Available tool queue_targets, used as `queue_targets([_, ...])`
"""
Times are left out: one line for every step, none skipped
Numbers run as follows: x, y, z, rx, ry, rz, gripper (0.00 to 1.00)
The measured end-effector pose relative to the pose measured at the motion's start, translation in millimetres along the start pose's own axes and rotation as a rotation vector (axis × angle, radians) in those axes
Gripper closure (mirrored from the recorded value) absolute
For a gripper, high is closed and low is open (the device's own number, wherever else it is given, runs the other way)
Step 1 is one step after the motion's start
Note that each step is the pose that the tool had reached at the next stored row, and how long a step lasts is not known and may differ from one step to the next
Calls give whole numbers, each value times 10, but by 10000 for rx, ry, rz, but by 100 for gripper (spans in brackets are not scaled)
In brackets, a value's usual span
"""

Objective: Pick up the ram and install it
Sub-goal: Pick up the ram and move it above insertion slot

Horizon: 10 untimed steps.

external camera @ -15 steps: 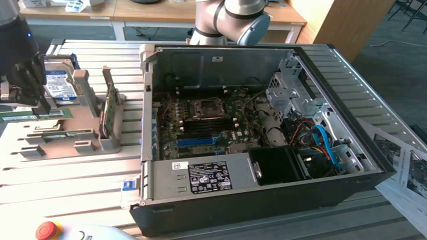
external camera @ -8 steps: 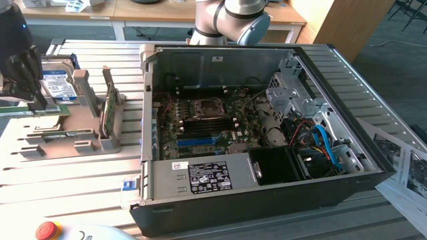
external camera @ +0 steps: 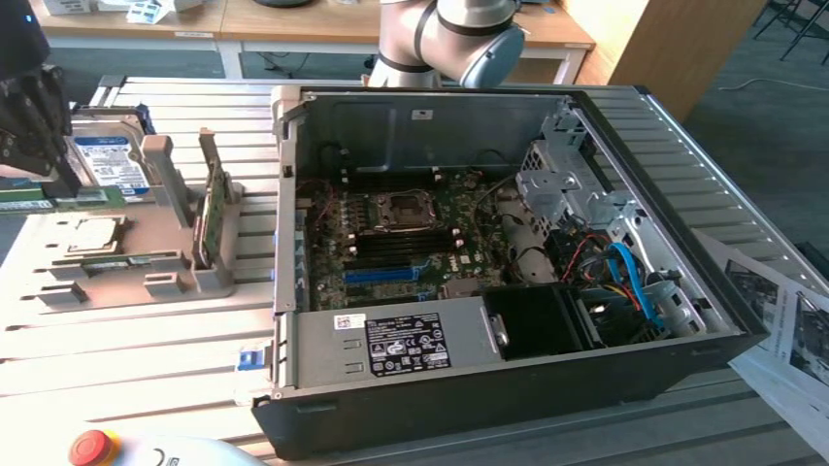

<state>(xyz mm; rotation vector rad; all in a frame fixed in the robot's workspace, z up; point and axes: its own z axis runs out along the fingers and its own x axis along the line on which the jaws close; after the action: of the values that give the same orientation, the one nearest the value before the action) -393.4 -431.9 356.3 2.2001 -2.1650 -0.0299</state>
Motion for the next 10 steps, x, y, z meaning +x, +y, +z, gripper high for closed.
queue_targets([1,1,-27,0,5,0,88])
queue_targets([1,3,-52,0,7,0,88])
queue_targets([2,4,-77,0,10,0,88])
queue_targets([3,5,-101,0,13,0,88])
queue_targets([3,7,-127,-1,17,0,88])
queue_targets([4,8,-154,0,21,1,88])
queue_targets([4,9,-177,0,25,1,88])
queue_targets([5,10,-199,-1,31,2,88])
queue_targets([5,11,-223,0,35,2,88])
queue_targets([6,13,-248,-1,39,2,88])
